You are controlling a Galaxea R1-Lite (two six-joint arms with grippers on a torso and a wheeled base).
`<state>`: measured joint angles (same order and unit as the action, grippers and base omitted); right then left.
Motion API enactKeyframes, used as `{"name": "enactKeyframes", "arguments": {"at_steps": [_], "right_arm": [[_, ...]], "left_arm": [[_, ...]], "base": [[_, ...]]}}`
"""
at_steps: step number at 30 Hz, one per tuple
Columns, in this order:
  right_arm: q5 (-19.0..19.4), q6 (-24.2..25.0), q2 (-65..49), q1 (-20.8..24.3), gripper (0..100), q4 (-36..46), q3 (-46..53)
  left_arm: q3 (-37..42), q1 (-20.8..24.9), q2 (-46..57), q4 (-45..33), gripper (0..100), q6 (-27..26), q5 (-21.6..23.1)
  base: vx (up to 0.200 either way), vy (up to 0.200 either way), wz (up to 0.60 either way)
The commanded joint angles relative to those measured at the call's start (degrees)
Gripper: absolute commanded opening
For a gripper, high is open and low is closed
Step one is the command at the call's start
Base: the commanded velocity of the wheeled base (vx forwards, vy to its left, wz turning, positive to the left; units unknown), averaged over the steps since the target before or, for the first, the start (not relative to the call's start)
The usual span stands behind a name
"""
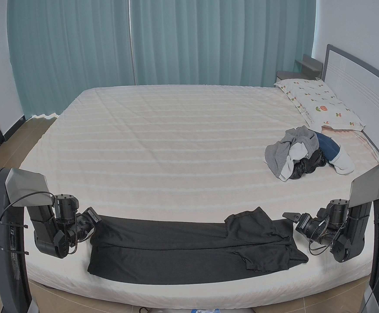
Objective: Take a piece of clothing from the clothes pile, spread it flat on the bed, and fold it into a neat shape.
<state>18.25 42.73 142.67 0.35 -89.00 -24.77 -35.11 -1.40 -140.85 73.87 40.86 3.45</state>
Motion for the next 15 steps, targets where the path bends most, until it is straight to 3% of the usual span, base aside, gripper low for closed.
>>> {"name": "enactKeyframes", "arguments": {"at_steps": [1, 15], "right_arm": [[0.03, -0.1, -0.28, 0.35, 100, -0.47, -0.19], [-0.06, -0.54, 0.86, 2.63, 100, 0.23, -2.83]], "left_arm": [[-0.57, 0.0, -0.39, 0.04, 0, 0.45, 0.07], [-0.57, 0.08, -0.57, 0.04, 0, 0.45, -0.02]], "base": [[0.0, 0.0, 0.0], [0.0, 0.0, 0.0]]}}
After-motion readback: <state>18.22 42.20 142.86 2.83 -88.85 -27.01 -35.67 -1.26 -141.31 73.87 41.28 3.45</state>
